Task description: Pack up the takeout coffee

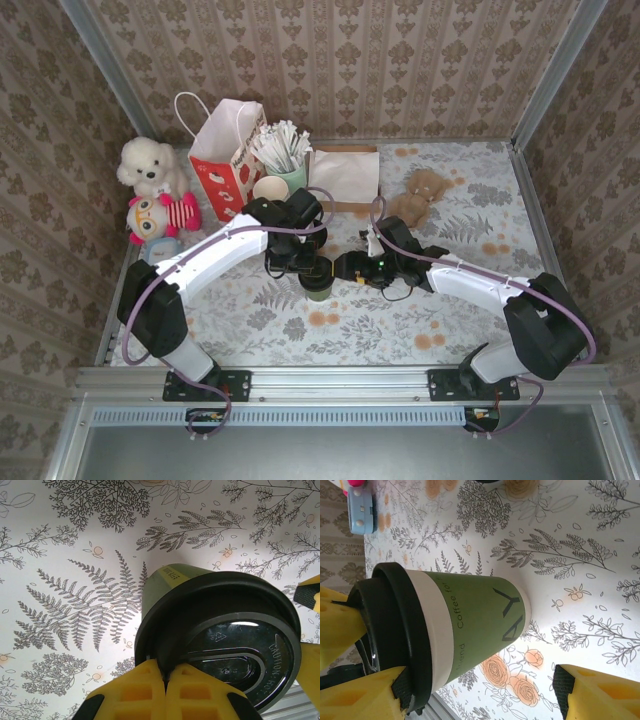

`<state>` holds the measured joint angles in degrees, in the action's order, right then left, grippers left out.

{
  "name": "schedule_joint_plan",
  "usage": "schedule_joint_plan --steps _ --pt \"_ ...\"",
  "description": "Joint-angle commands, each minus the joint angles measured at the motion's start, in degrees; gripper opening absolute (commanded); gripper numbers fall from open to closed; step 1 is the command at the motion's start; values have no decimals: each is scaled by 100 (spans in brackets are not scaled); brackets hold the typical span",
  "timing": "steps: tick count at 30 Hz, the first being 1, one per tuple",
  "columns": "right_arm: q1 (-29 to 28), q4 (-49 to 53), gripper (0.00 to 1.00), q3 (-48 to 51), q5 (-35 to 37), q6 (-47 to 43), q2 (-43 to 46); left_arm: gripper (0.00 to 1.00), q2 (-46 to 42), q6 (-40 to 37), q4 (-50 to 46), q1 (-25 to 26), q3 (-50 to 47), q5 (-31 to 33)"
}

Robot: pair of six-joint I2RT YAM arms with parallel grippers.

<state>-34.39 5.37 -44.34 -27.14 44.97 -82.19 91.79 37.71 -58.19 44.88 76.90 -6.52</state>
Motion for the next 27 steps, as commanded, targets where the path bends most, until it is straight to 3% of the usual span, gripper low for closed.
schedule_joint_plan --steps 1,27 --pt "-34 521 76 -137 278 -94 -164 0 242 -97 -52 -10 -35 -174" --pt "-32 1025 76 -620 369 -16 -347 0 511 -432 -535 -6 331 -33"
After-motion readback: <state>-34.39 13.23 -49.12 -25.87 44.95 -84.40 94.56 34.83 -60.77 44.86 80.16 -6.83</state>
